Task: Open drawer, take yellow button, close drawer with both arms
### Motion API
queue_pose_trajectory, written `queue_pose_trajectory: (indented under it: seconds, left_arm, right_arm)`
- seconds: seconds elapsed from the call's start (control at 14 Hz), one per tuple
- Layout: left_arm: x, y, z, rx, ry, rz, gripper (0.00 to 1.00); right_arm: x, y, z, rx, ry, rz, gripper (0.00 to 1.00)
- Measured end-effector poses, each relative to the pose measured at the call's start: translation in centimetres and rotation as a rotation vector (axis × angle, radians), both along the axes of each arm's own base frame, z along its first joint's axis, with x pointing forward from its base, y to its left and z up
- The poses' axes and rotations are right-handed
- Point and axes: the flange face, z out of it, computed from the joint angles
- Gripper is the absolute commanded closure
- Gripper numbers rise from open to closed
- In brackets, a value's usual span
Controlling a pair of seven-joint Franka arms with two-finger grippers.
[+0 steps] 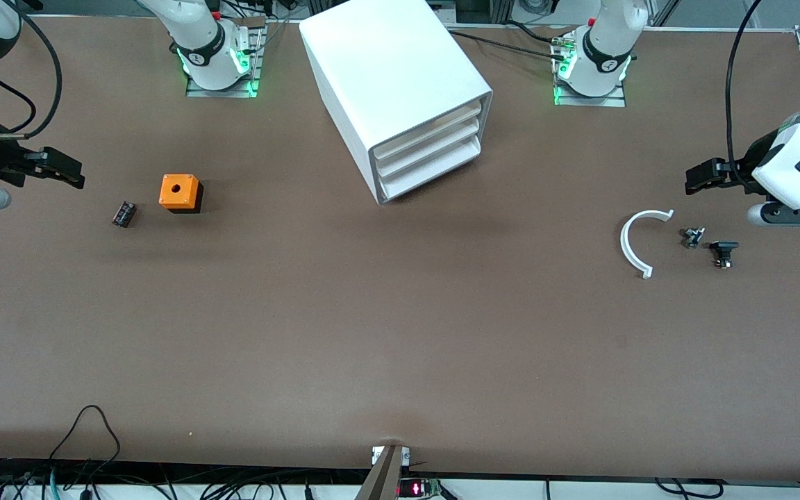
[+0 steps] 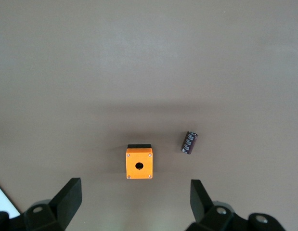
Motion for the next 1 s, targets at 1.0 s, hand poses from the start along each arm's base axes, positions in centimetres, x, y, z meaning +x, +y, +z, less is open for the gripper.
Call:
queue_pose_trajectory:
  seconds: [1.0]
  left_arm:
    - [0.17,0.19,0.09,-0.001,-0.013,0.002,0.00]
  right_arm:
    - [0.00,-0.10,0.00,0.000,0.000,-0.006,0.00]
